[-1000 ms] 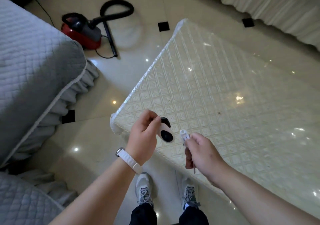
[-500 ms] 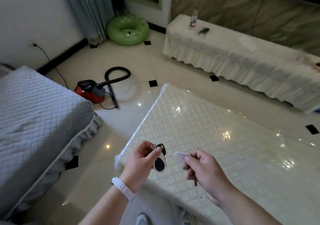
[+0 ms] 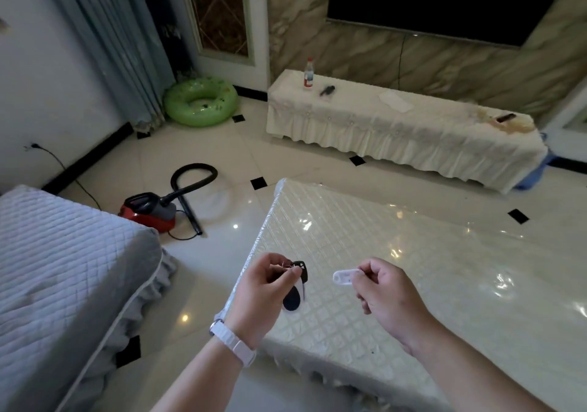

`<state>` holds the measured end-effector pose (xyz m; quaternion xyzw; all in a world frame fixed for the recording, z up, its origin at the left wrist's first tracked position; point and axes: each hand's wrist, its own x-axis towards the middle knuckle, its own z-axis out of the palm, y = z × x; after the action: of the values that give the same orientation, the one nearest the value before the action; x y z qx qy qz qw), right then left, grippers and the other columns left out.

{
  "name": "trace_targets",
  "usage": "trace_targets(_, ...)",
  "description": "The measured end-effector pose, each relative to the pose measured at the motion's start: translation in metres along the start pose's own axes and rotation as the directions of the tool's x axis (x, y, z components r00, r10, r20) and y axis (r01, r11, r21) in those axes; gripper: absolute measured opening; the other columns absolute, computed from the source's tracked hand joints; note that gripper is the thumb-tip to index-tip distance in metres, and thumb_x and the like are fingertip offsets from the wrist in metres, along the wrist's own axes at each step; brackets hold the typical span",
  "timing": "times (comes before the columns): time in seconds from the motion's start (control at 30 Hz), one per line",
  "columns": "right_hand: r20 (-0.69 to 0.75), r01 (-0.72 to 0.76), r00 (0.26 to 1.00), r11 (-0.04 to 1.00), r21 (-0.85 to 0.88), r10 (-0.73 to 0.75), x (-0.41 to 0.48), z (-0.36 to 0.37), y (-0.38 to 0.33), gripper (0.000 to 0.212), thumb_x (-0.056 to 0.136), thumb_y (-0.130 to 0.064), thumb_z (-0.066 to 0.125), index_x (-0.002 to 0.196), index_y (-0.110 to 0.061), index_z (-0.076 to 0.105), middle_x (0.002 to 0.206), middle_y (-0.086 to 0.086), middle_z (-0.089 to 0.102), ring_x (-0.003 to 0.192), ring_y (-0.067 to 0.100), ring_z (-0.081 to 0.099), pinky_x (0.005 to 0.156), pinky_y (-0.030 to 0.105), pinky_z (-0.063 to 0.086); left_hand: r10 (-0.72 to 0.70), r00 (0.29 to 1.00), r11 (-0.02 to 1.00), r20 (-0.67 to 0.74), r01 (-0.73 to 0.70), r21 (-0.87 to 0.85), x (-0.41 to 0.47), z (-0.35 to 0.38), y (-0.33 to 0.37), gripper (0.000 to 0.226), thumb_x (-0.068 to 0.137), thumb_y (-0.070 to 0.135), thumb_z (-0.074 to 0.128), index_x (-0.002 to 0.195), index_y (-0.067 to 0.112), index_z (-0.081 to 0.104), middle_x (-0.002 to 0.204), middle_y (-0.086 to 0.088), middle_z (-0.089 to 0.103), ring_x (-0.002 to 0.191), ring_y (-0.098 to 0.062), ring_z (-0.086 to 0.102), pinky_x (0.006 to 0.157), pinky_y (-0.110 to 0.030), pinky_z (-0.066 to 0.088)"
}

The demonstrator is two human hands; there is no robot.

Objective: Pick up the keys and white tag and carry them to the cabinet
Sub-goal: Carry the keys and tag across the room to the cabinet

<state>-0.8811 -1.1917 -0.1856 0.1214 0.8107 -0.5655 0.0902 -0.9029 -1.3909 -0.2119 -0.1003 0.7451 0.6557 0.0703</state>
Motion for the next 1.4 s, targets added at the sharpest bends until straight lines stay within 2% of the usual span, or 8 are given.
trace_targets(0.1, -0.061, -0.032, 0.998, 0.999, 0.042, 0.035, -0.011, -0.002, 0.007, 0.015, 0.089, -0.011, 0.057, 0.075, -0.004, 0.06, 0.056, -0.001, 0.053, 0.052, 0.015, 0.047, 0.051, 0.035, 0.043, 0.006, 0.999, 0.998, 0.035, -0.008, 0.063, 0.0, 0.001, -0.004, 0.008, 0.082, 0.023, 0.07, 0.08, 0.017, 0.065, 0.062, 0.0, 0.064, 0.049, -0.007, 0.049, 0.046, -0.016, 0.037)
trace_targets(0.23, -0.105, -0.062, 0.992, 0.995, 0.078, 0.07, -0.028, -0.012, 0.01, 0.015, 0.088, -0.007, 0.056, 0.076, 0.001, 0.058, 0.053, -0.002, 0.052, 0.05, 0.015, 0.046, 0.051, 0.037, 0.041, 0.017, 0.995, 0.996, 0.103, -0.027, 0.091, -0.005, 0.016, 0.0, 0.008, 0.082, 0.019, 0.07, 0.076, 0.017, 0.064, 0.06, -0.002, 0.062, 0.048, -0.01, 0.047, 0.045, -0.019, 0.037)
trace_targets(0.5, -0.249, -0.046, 0.965, 0.985, 0.164, 0.087, -0.065, -0.082, 0.031, 0.015, 0.087, -0.005, 0.053, 0.074, 0.001, 0.056, 0.055, 0.002, 0.052, 0.051, 0.016, 0.046, 0.051, 0.035, 0.04, 0.081, 0.972, 0.986, 0.22, -0.111, 0.125, -0.029, 0.09, 0.021, 0.007, 0.083, 0.008, 0.065, 0.077, 0.008, 0.064, 0.06, -0.001, 0.06, 0.049, -0.006, 0.048, 0.045, -0.015, 0.038)
trace_targets(0.7, -0.389, -0.042, 0.911, 0.969, 0.243, 0.137, -0.113, -0.163, 0.072, 0.017, 0.085, 0.0, 0.052, 0.069, 0.002, 0.053, 0.052, 0.001, 0.052, 0.047, 0.016, 0.044, 0.047, 0.029, 0.038, 0.078, 0.928, 0.977, 0.365, -0.145, 0.158, -0.067, 0.195, 0.038, 0.007, 0.081, 0.016, 0.067, 0.074, 0.018, 0.065, 0.064, 0.002, 0.063, 0.06, -0.014, 0.056, 0.057, -0.03, 0.045)
trace_targets(0.97, -0.543, -0.006, 0.824, 0.959, 0.282, 0.165, -0.2, -0.313, 0.136, 0.021, 0.086, -0.002, 0.053, 0.066, -0.005, 0.056, 0.054, 0.004, 0.053, 0.045, 0.016, 0.047, 0.043, 0.02, 0.038, 0.121, 0.833, 0.947, 0.54, -0.261, 0.19, -0.159, 0.358, 0.058, 0.009, 0.081, 0.017, 0.065, 0.074, 0.022, 0.065, 0.062, 0.008, 0.062, 0.057, -0.01, 0.053, 0.054, -0.026, 0.042)
trace_targets(1.1, -0.597, -0.004, 0.778, 0.952, 0.305, 0.194, -0.25, -0.378, 0.169, 0.017, 0.086, -0.003, 0.053, 0.07, 0.0, 0.057, 0.054, 0.004, 0.053, 0.043, 0.013, 0.046, 0.036, 0.014, 0.033, 0.122, 0.799, 0.947, 0.588, -0.272, 0.172, -0.213, 0.434, 0.064, 0.008, 0.082, 0.016, 0.065, 0.076, 0.02, 0.065, 0.067, 0.001, 0.064, 0.06, -0.012, 0.054, 0.056, -0.027, 0.043)
trace_targets(1.27, -0.655, -0.028, 0.709, 0.938, 0.346, 0.262, -0.306, -0.444, 0.21, 0.02, 0.086, -0.005, 0.052, 0.067, -0.007, 0.055, 0.053, 0.001, 0.054, 0.041, 0.012, 0.045, 0.034, 0.013, 0.032, 0.111, 0.762, 0.944, 0.638, -0.282, 0.172, -0.272, 0.511, 0.064, 0.006, 0.083, 0.017, 0.065, 0.077, 0.018, 0.065, 0.07, -0.003, 0.066, 0.063, -0.015, 0.055, 0.061, -0.032, 0.045)
trace_targets(1.4, -0.684, -0.013, 0.653, 0.909, 0.418, 0.324, -0.341, -0.483, 0.23, 0.016, 0.086, -0.004, 0.051, 0.071, -0.005, 0.057, 0.052, 0.003, 0.053, 0.037, 0.009, 0.042, 0.033, 0.013, 0.03, 0.087, 0.721, 0.947, 0.688, -0.274, 0.167, -0.308, 0.558, 0.067, 0.005, 0.083, 0.013, 0.063, 0.079, 0.013, 0.065, 0.069, -0.003, 0.065, 0.063, -0.015, 0.055, 0.06, -0.03, 0.044)
